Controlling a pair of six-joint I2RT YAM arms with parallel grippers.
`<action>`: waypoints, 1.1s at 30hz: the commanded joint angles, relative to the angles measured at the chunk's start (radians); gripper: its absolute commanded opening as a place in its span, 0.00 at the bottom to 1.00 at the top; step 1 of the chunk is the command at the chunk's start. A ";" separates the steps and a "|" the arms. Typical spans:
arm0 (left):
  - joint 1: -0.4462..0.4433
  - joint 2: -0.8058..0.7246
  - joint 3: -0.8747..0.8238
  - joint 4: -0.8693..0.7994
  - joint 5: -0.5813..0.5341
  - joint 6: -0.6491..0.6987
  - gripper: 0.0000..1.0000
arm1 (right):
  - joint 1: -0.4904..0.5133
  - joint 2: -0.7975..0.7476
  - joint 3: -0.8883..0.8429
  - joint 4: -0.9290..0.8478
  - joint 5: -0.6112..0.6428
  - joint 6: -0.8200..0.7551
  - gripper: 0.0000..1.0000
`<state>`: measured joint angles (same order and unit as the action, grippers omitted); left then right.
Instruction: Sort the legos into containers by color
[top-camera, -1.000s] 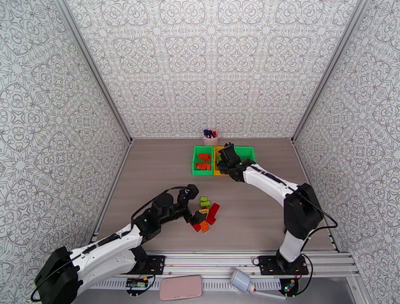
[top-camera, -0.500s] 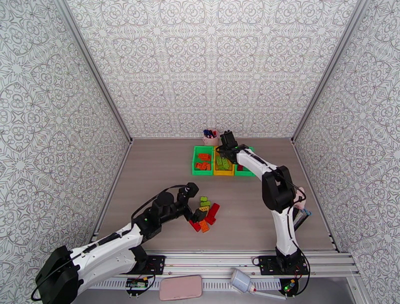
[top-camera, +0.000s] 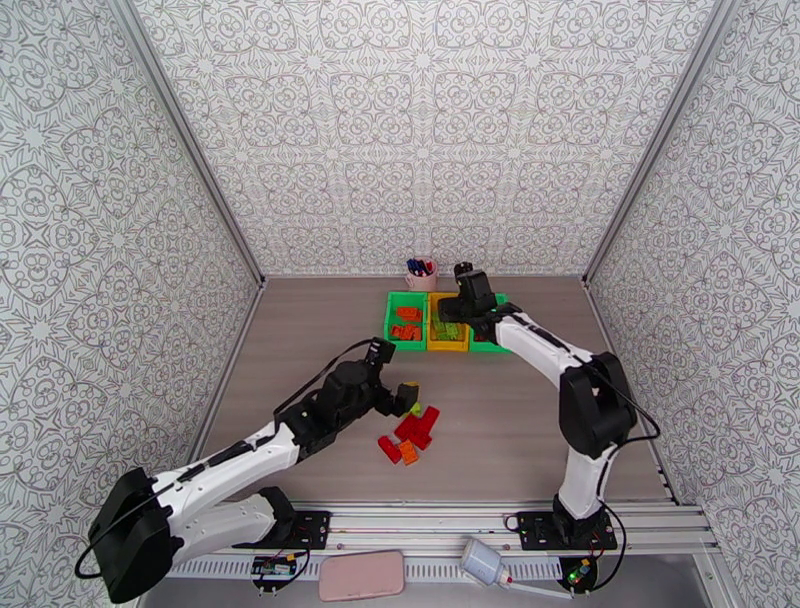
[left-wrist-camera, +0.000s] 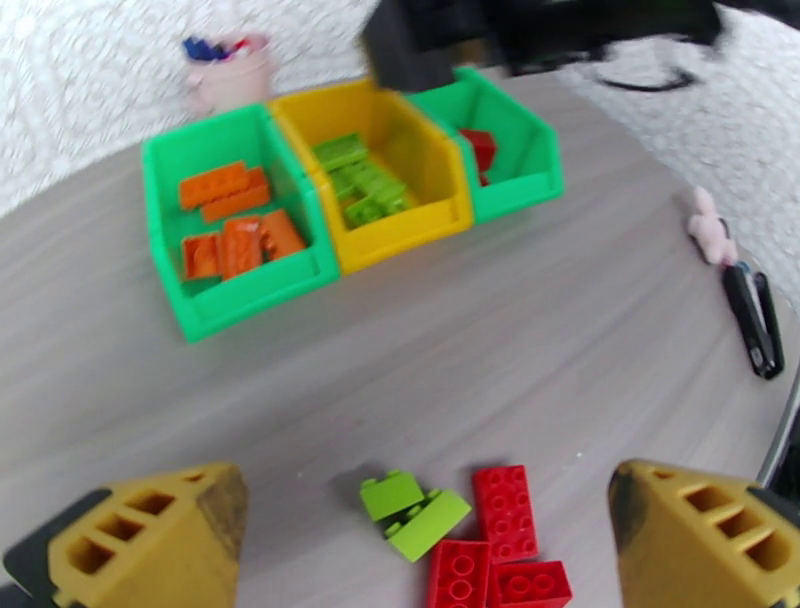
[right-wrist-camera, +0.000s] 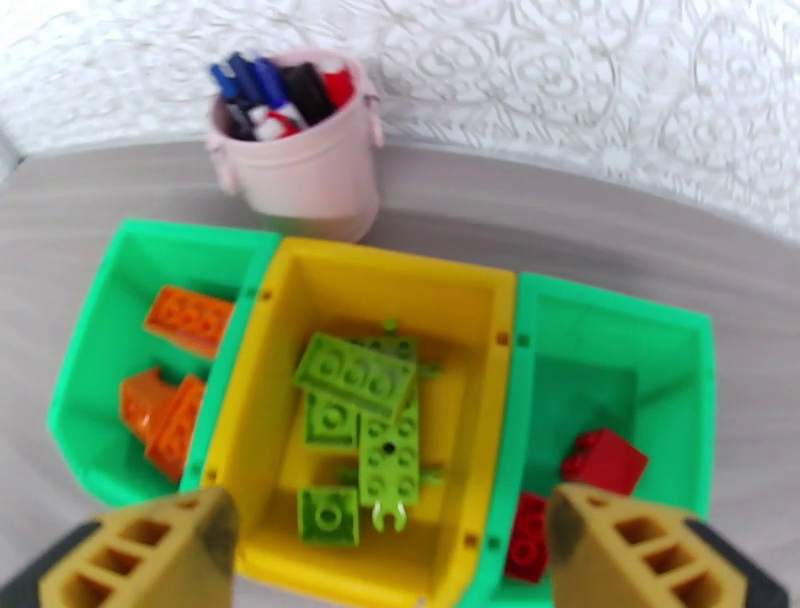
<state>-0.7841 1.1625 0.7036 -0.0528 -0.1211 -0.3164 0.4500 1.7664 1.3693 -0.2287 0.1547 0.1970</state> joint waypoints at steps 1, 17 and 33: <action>-0.021 0.064 0.098 -0.236 -0.116 -0.197 1.00 | 0.001 -0.147 -0.170 0.162 -0.084 -0.075 0.90; -0.062 0.550 0.501 -0.712 -0.047 -0.505 0.90 | 0.004 -0.681 -0.621 0.020 -0.285 -0.180 0.93; 0.007 0.728 0.591 -0.651 0.040 -0.449 0.65 | 0.004 -0.745 -0.625 -0.132 -0.342 -0.231 0.93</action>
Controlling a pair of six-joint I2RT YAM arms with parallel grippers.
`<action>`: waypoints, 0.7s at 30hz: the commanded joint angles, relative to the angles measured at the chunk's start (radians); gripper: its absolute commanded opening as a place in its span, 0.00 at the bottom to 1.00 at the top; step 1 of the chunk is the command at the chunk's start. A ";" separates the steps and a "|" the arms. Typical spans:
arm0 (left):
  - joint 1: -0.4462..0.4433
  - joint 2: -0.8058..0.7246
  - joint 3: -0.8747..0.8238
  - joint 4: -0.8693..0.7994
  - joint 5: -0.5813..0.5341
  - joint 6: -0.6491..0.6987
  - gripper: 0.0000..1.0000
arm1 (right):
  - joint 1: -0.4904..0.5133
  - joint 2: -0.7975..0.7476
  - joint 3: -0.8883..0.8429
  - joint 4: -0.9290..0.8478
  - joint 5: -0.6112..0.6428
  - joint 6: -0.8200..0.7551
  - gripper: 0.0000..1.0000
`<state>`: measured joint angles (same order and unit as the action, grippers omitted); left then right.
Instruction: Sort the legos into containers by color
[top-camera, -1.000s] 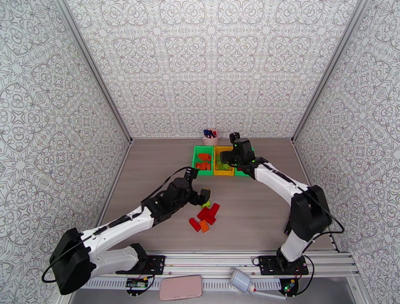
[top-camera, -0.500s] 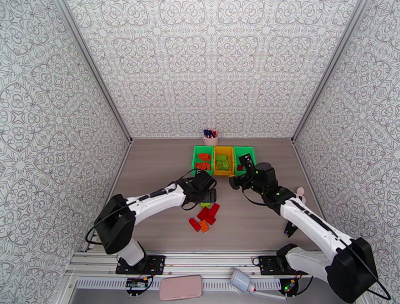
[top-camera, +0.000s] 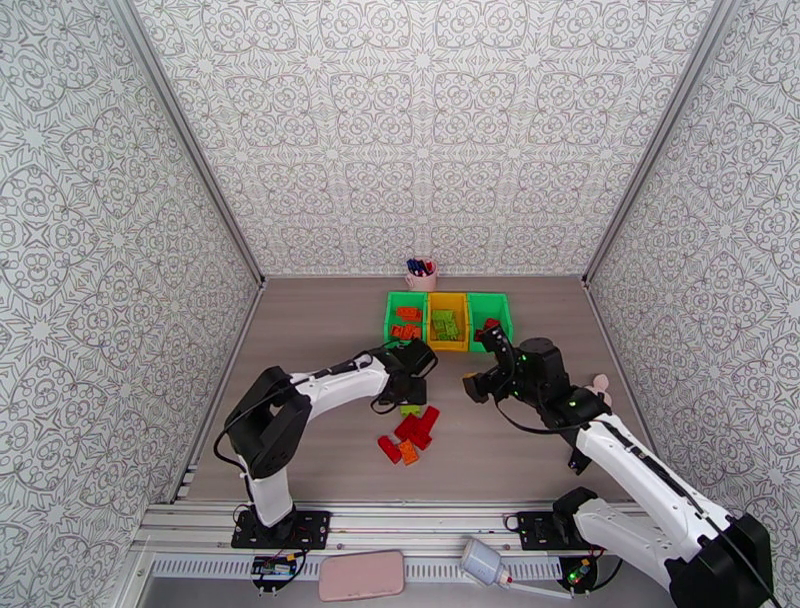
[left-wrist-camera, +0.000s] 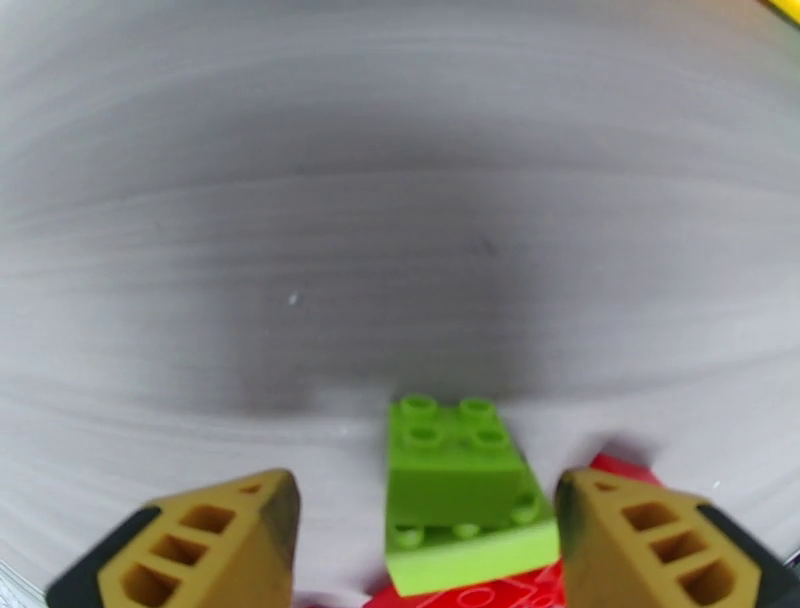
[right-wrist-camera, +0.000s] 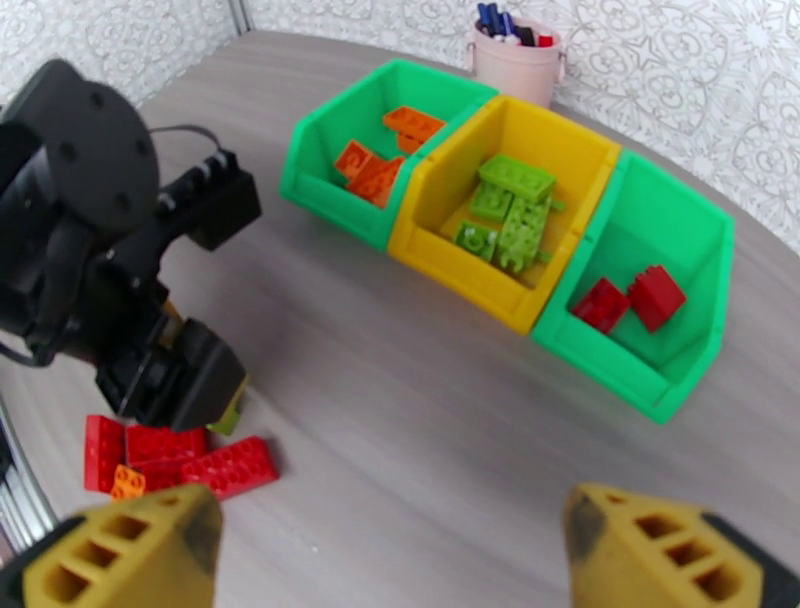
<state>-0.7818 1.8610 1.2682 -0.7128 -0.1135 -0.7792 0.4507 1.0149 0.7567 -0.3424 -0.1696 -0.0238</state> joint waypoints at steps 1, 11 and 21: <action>0.006 0.034 0.028 0.008 0.035 0.018 0.63 | 0.003 0.010 -0.010 -0.019 -0.019 -0.008 0.93; 0.009 0.049 0.027 0.010 0.032 0.023 0.40 | 0.003 0.010 -0.007 -0.022 -0.016 -0.007 0.93; 0.001 -0.051 -0.008 0.104 0.013 0.072 0.30 | 0.003 -0.018 -0.013 -0.016 -0.008 0.035 0.93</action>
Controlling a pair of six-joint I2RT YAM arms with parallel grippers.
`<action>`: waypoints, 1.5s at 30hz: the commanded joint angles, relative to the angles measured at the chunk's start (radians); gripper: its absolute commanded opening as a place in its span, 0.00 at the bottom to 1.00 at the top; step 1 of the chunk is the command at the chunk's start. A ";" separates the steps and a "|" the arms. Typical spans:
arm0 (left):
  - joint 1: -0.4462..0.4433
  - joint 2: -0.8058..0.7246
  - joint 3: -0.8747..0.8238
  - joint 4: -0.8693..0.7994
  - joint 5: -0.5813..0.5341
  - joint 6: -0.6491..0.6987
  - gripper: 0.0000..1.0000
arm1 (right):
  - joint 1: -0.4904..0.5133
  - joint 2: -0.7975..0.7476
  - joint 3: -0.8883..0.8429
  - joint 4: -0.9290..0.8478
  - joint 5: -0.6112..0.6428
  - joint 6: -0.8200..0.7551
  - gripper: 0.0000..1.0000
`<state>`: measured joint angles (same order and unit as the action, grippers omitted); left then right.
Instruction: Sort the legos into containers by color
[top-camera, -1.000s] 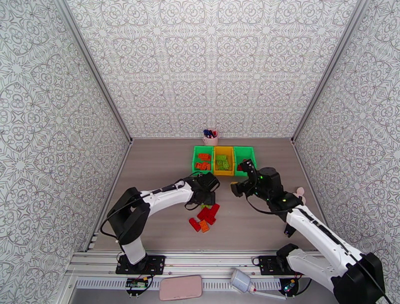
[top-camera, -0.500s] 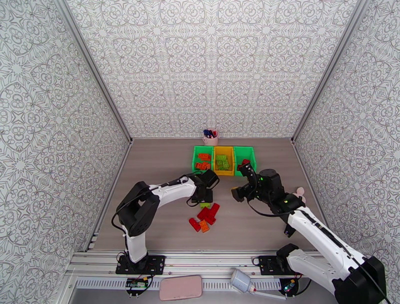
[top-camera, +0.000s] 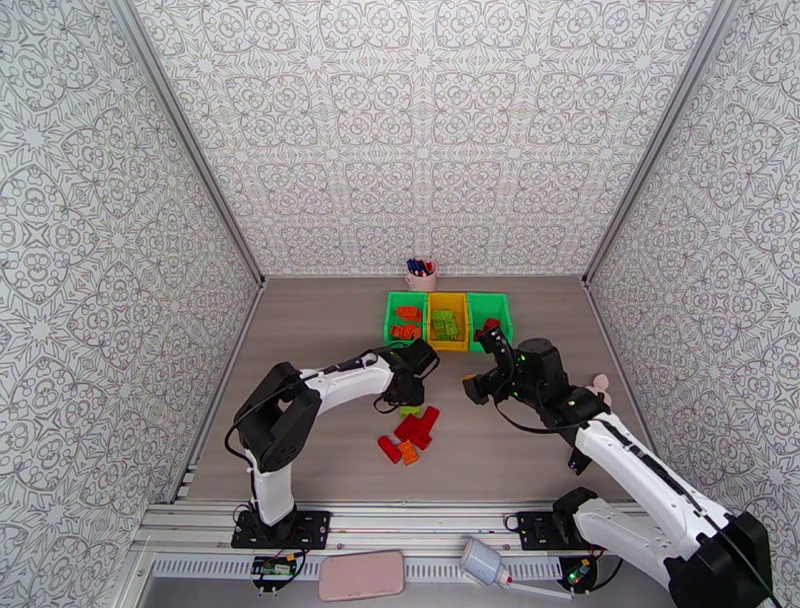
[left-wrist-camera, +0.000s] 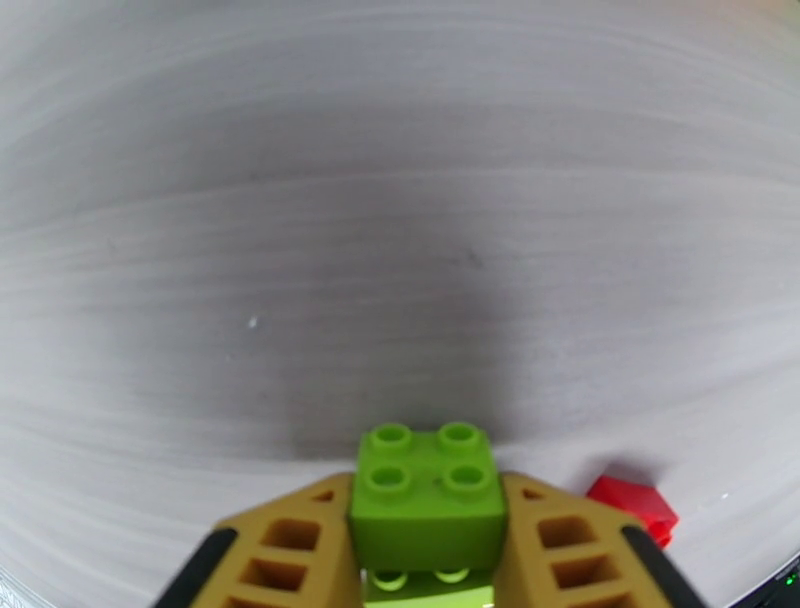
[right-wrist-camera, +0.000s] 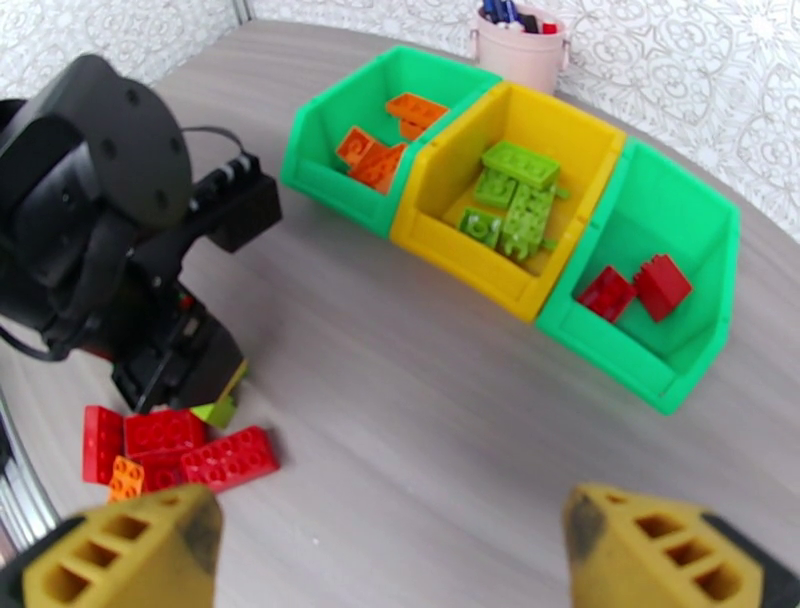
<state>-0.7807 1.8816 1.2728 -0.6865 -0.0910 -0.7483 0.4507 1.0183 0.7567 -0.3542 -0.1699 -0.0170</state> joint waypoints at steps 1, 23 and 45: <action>-0.005 -0.091 -0.021 0.116 -0.018 0.060 0.30 | 0.003 -0.026 -0.017 0.005 0.009 0.047 0.93; 0.034 0.174 0.369 0.514 -0.033 0.345 0.30 | 0.003 -0.158 -0.143 0.142 0.134 0.257 0.93; 0.095 0.201 0.467 0.563 0.040 0.326 0.82 | 0.004 -0.068 -0.098 0.067 0.100 0.206 0.97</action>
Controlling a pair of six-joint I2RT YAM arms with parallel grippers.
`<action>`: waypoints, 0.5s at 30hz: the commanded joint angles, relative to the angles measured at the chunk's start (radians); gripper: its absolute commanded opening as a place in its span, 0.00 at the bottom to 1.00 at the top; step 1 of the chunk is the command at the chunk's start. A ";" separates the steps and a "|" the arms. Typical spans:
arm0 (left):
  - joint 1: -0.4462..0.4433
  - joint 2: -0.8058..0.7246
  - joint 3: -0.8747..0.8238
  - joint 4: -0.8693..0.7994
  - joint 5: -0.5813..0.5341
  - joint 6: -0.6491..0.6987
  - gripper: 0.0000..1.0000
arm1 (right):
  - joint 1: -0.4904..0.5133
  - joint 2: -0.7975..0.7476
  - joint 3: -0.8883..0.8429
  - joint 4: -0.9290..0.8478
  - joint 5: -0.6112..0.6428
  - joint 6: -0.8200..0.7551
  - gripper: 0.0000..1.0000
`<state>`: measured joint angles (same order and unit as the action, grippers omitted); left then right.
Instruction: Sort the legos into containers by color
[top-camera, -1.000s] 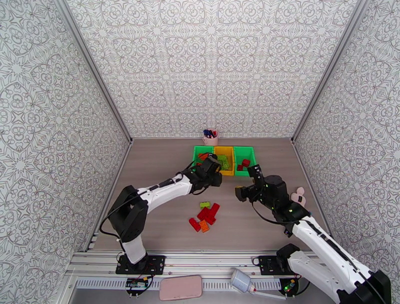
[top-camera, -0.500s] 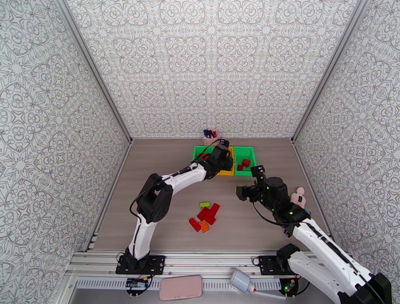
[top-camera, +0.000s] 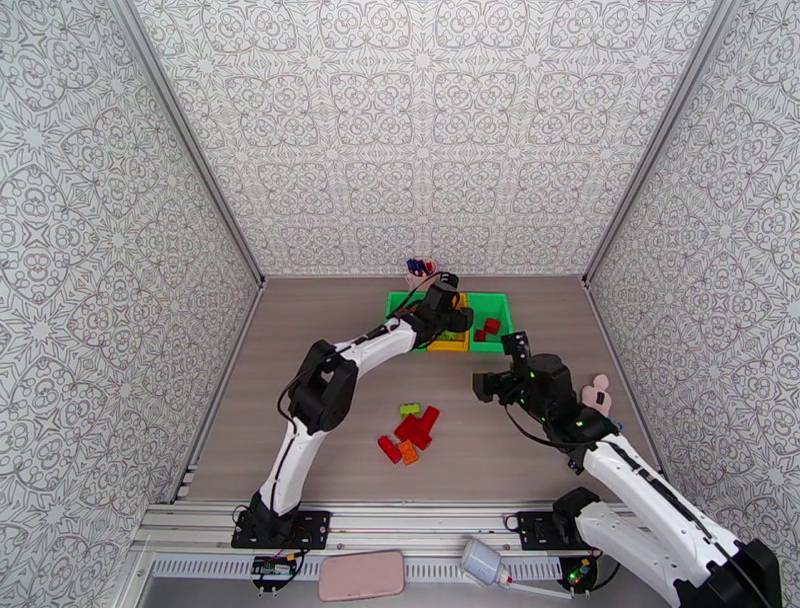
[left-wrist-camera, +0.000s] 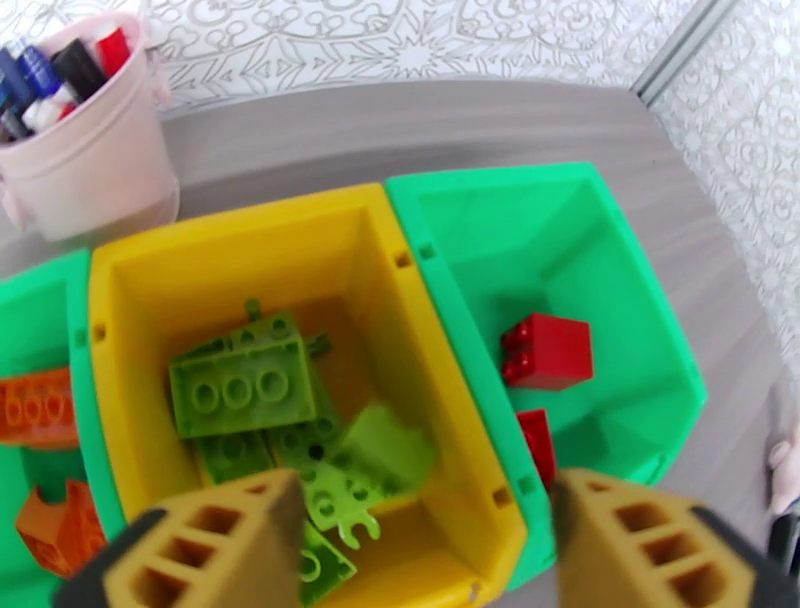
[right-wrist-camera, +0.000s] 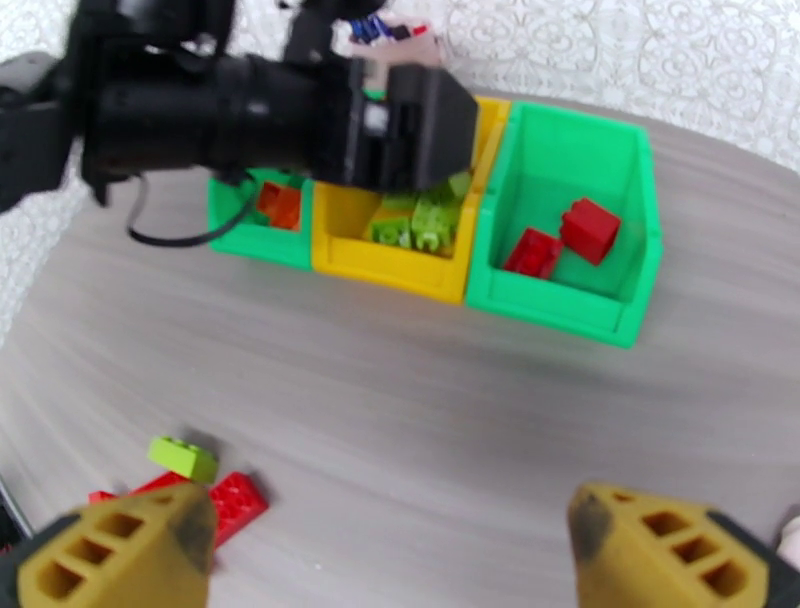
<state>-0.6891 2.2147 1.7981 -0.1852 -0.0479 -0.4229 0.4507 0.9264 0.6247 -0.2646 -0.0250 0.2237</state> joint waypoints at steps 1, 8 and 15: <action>0.005 -0.172 -0.104 0.079 -0.011 0.001 0.86 | 0.006 0.042 0.044 -0.031 -0.061 -0.048 0.97; 0.018 -0.464 -0.427 0.180 -0.058 0.033 1.00 | 0.088 0.185 0.126 -0.106 -0.047 -0.109 0.98; 0.022 -0.807 -0.756 0.194 -0.081 0.186 1.00 | 0.235 0.357 0.198 -0.111 0.006 -0.059 0.99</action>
<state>-0.6758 1.4944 1.1183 0.0116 -0.1024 -0.3267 0.6468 1.2396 0.7818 -0.3538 -0.0467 0.1421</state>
